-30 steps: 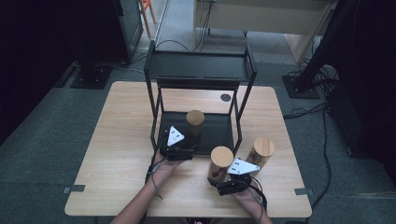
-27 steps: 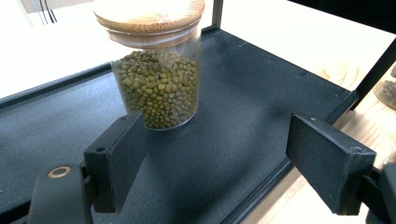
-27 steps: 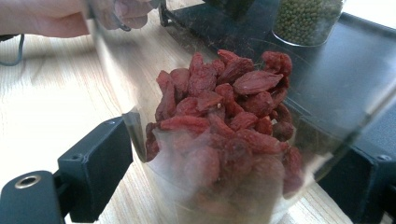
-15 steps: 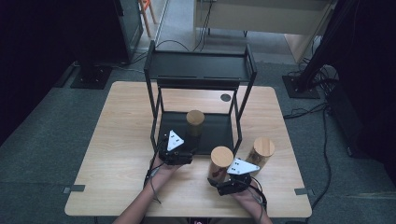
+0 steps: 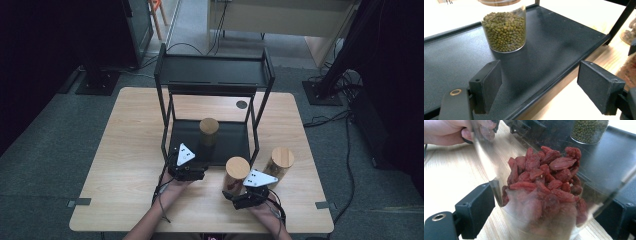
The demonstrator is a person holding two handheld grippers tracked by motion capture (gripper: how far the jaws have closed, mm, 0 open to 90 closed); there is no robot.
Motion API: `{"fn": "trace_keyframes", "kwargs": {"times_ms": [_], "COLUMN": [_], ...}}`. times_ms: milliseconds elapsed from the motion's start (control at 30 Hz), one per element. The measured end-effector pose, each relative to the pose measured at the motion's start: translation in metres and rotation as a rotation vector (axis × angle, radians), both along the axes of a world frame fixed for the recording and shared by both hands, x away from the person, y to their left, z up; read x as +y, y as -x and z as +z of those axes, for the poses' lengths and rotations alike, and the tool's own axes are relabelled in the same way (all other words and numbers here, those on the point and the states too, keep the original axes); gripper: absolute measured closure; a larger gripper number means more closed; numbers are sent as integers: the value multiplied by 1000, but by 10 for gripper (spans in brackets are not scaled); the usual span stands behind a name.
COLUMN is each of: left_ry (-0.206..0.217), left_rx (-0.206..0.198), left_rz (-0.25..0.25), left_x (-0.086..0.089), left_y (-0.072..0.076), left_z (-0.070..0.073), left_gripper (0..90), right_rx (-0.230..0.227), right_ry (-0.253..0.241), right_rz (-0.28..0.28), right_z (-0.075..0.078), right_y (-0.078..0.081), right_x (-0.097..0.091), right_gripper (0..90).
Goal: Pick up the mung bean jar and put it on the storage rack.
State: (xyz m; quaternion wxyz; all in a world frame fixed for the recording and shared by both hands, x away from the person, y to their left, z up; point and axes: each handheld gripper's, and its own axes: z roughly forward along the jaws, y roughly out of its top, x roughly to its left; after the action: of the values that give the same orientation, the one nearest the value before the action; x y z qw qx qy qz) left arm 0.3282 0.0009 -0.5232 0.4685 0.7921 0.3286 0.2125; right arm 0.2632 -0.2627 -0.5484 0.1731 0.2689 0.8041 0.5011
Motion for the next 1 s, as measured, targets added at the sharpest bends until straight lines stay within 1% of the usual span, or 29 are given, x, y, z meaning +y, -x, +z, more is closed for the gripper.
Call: {"fn": "trace_keyframes", "kwargs": {"times_ms": [267, 400, 633, 767, 1000], "left_ry": [-2, -17, -12, -15, -9], "left_rx": [11, 10, 18, 16, 18], "left_rz": [-7, -16, -17, -19, -25], "left_x": [3, 3, 6, 6, 8], "left_y": [3, 7, 12, 14, 18], "left_z": [-3, -5, -8, -9, -9], "left_gripper": [202, 202, 202, 202, 202], "right_rx": [12, 15, 18, 26, 29], "right_ry": [-12, -15, -14, -23, -24], "right_rz": [1, 3, 3, 1, 2], "right_z": [0, 0, 0, 0, 0], "right_y": [-1, -1, -1, -2, -2], "right_x": [-1, -1, -1, -2, -2], "right_gripper": [101, 101, 101, 101, 101]}}
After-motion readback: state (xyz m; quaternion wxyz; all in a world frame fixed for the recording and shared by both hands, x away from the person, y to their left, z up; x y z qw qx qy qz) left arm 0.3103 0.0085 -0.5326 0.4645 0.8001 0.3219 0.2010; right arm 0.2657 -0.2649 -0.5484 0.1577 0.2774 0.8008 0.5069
